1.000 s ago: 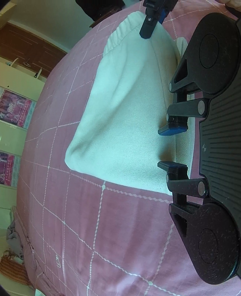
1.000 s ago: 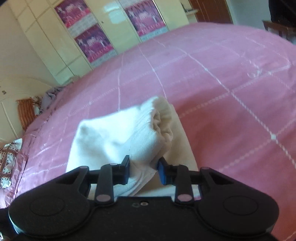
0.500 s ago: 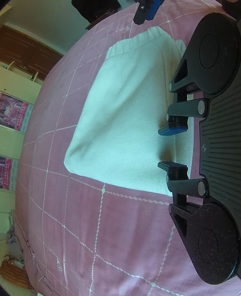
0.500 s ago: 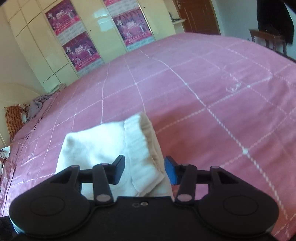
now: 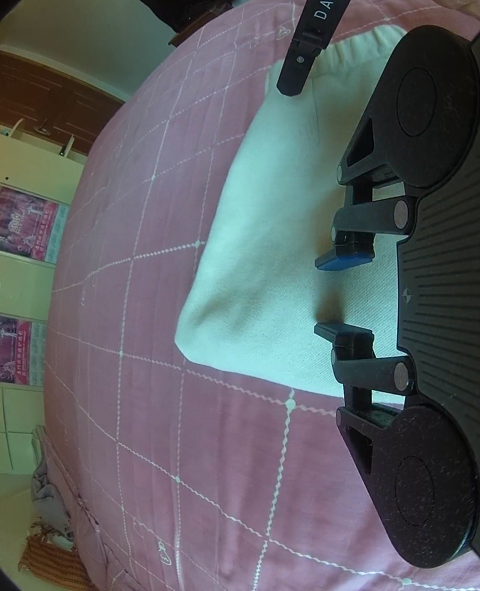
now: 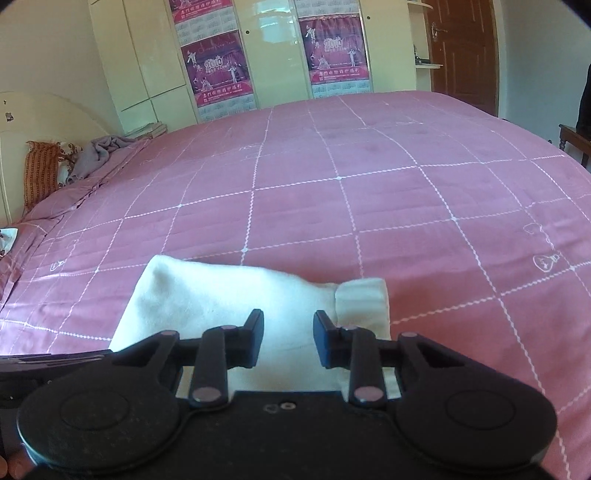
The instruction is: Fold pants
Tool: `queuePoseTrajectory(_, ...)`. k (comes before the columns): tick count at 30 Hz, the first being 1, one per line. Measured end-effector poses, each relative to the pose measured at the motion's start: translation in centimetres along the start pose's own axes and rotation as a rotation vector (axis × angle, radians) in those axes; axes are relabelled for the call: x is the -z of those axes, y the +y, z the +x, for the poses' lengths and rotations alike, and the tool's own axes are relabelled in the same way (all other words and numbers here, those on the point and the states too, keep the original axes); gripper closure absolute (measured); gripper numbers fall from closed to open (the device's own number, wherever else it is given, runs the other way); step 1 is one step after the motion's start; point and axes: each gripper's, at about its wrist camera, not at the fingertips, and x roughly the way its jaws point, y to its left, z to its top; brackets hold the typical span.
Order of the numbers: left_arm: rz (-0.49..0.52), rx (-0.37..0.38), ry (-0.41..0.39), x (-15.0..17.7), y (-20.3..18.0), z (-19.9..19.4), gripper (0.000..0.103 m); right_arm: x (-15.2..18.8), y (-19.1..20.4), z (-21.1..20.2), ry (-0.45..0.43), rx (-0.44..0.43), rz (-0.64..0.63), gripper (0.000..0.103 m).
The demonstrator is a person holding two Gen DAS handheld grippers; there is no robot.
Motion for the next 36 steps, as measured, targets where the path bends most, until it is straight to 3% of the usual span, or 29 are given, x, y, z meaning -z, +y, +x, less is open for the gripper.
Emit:
queuePoseTrajectory(3, -0.024, 0.003, 0.043, 0.8, 0.9, 2.1, 0.070, 0.3, -1.0, 3.0, 0.069, 0.060, -0.038, 0.080)
queuePoseTrajectory(4, -0.033, 0.012, 0.037, 1.1, 1.1, 2.4, 0.069, 0.9, -1.6, 4.2, 0.108, 0.084, -0.044, 0.092)
queuePoseTrajectory(6, -0.031, 0.006, 0.034, 1.3, 1.0, 2.5, 0.069, 2.0, -2.9, 5.2, 0.100, 0.087, -0.038, 0.099)
queuePoseTrajectory(12, -0.020, -0.016, 0.021, 1.4, 0.7, 0.9, 0.068, 1.7, -2.6, 4.6, 0.109, 0.086, -0.037, 0.098)
queuePoseTrajectory(15, 0.011, -0.024, -0.021, 2.6, 0.5, -1.5, 0.068, 1.3, -2.2, 1.2, 0.044, 0.044, -0.041, 0.085)
queuePoseTrajectory(20, 0.074, -0.038, -0.043, 6.2, -0.2, -4.0, 0.068, 4.0, -1.2, -3.3, 0.017, 0.023, -0.121, 0.085)
queuePoseTrajectory(24, 0.045, -0.048, -0.047, 8.7, -0.1, -4.8, 0.068, 7.2, -1.7, -4.0, 0.052, 0.069, -0.152, 0.086)
queuePoseTrajectory(27, 0.101, -0.080, -0.073, 9.9, -0.9, -5.0, 0.068, 8.7, -2.1, -3.9, 0.053, 0.079, -0.145, 0.086)
queuePoseTrajectory(29, 0.127, -0.092, -0.079, 10.1, -1.3, -5.2, 0.068, 8.9, -1.8, -3.4, 0.048, 0.090, -0.158, 0.086)
queuePoseTrajectory(36, 0.069, -0.054, -0.029, 8.3, -0.2, -5.6, 0.068, 7.4, -1.7, -4.2, 0.084, 0.092, -0.125, 0.083)
